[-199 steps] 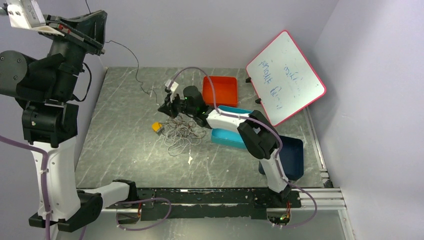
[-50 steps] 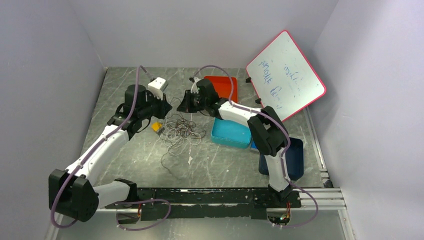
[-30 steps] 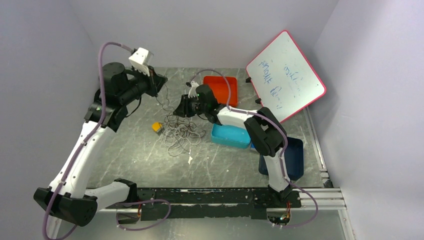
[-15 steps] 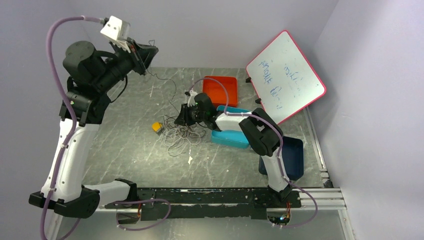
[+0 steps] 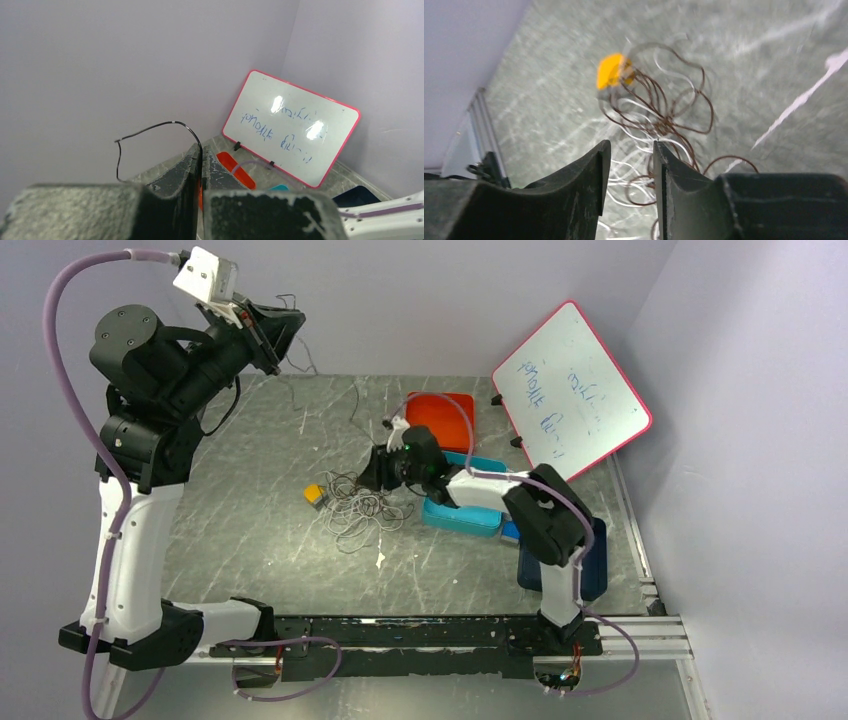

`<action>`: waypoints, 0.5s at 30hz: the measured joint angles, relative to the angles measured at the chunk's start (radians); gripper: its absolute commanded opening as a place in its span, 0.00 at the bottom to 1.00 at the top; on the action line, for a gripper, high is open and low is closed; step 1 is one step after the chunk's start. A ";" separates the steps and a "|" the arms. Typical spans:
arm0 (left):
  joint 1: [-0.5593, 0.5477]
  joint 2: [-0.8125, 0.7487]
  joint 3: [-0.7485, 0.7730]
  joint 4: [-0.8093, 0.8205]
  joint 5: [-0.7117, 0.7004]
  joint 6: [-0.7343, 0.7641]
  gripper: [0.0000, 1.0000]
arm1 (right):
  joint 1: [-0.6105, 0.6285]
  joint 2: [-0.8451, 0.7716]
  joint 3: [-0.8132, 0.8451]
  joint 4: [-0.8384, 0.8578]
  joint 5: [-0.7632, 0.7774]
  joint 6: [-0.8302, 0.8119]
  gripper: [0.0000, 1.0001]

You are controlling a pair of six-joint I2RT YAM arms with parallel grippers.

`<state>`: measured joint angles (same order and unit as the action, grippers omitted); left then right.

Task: Untangle the cables

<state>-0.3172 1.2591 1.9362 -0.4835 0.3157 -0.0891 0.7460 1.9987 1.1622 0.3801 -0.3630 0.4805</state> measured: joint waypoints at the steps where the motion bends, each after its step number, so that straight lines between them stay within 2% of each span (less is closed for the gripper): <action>1: 0.000 0.000 0.000 -0.005 0.000 0.000 0.07 | -0.003 -0.028 -0.003 0.003 0.002 0.000 0.44; 9: 0.000 0.001 0.008 -0.038 -0.003 0.002 0.07 | -0.073 -0.238 -0.007 0.056 0.051 0.024 0.52; 15: 0.000 0.002 0.010 -0.047 -0.005 0.011 0.07 | -0.114 -0.341 -0.026 -0.040 0.190 0.016 0.55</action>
<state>-0.3172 1.2610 1.9461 -0.5301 0.3103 -0.0784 0.6323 1.6581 1.1366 0.3405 -0.1726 0.4965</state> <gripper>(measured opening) 0.077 0.543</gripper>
